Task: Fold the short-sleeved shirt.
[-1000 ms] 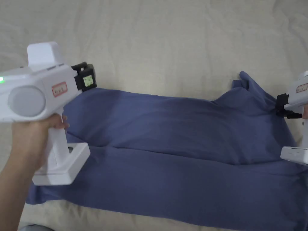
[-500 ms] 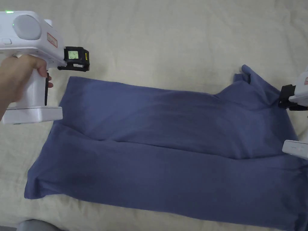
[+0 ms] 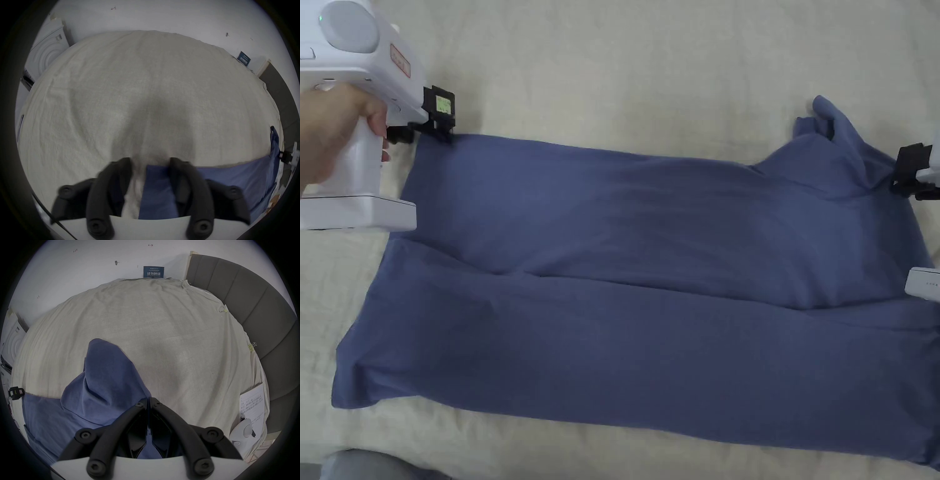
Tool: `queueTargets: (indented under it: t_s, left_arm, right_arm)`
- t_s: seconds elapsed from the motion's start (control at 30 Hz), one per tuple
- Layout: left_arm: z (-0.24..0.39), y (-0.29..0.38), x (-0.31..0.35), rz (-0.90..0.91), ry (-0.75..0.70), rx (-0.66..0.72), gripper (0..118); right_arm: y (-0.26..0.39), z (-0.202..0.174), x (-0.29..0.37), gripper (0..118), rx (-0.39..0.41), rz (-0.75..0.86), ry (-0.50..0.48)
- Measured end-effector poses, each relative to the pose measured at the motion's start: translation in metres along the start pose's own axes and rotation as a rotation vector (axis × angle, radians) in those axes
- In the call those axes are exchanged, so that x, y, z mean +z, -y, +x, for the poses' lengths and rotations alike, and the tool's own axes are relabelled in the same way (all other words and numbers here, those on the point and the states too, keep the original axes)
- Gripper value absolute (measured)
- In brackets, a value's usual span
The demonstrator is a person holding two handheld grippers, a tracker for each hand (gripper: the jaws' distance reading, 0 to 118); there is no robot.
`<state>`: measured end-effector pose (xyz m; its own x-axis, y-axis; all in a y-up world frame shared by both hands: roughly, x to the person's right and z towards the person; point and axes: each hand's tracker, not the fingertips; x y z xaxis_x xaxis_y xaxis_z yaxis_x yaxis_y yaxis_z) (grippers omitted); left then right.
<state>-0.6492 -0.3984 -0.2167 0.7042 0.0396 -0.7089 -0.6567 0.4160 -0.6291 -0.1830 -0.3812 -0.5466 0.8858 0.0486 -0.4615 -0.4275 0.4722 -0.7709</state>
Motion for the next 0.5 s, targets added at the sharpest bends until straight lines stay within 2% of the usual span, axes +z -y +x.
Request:
queueTargets:
  t_s: [0.03,0.07,0.2,0.5]
  left_arm:
    - [0.002,0.000,0.001,-0.007,0.024,-0.016,15]
    - [0.004,0.000,0.001,-0.007,0.023,-0.010,1]
    - [0.013,0.005,0.007,0.011,-0.008,-0.070,0]
    - [-0.008,0.022,0.082,0.210,0.126,0.048,0]
  right_arm:
    - [0.000,0.000,0.000,1,-0.002,-0.001,0.000]
    - [0.000,0.000,-0.001,1,-0.002,-0.002,0.000]
    - [0.002,0.000,0.002,1,-0.005,0.003,0.003]
    - [0.015,0.006,0.064,1,-0.029,0.121,-0.042]
